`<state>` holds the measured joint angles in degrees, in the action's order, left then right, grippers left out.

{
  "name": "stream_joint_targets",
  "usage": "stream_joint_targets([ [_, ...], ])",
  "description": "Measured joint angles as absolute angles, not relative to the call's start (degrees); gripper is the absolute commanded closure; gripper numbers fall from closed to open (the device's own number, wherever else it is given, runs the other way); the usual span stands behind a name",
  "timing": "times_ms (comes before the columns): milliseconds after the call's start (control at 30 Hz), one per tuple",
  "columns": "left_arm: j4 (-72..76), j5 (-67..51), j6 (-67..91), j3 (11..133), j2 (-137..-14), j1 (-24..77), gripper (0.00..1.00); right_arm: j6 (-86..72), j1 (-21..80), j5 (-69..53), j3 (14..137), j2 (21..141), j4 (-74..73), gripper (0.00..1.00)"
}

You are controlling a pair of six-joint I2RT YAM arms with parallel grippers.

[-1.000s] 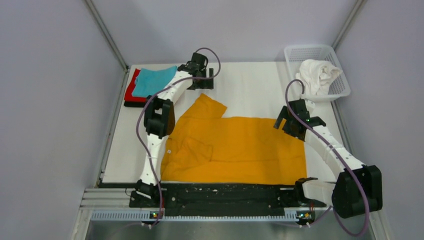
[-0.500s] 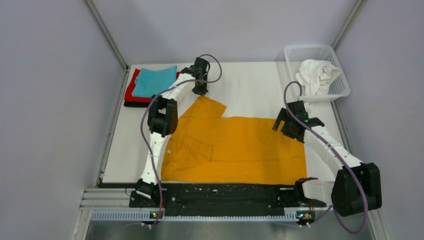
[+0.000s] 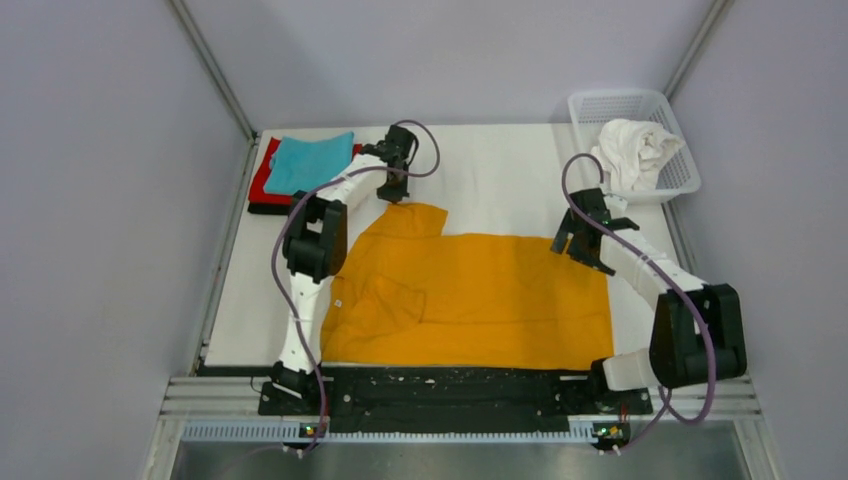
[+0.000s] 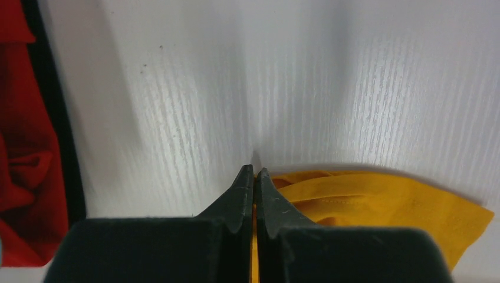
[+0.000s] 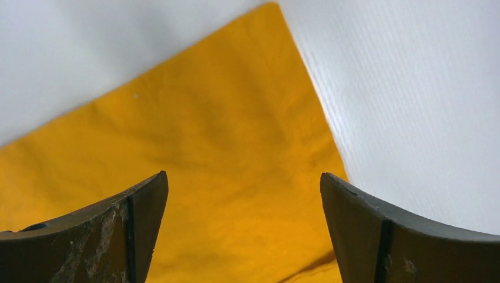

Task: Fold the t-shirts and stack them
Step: Grab the side of the flattened tshirt furthest away from the robot with both arms

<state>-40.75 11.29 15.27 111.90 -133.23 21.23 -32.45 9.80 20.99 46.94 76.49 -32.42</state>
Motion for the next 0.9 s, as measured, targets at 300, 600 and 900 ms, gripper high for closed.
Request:
stream_joint_targets([
  [300, -39.3, 9.6, 15.9, 108.2, -126.2, 21.1, 1.0, -32.1, 5.5, 27.1, 61.5, 95.9, -30.9, 0.06],
  [600, -36.9, 6.3, 17.9, 101.4, -120.9, 21.2, 1.0, -34.3, 4.6, 29.5, 67.9, 105.4, -30.8, 0.16],
  [900, -35.8, 4.8, 19.4, 95.4, -116.5, 21.2, 1.0, -36.7, 4.6, 31.5, 65.8, 104.8, -29.1, 0.58],
])
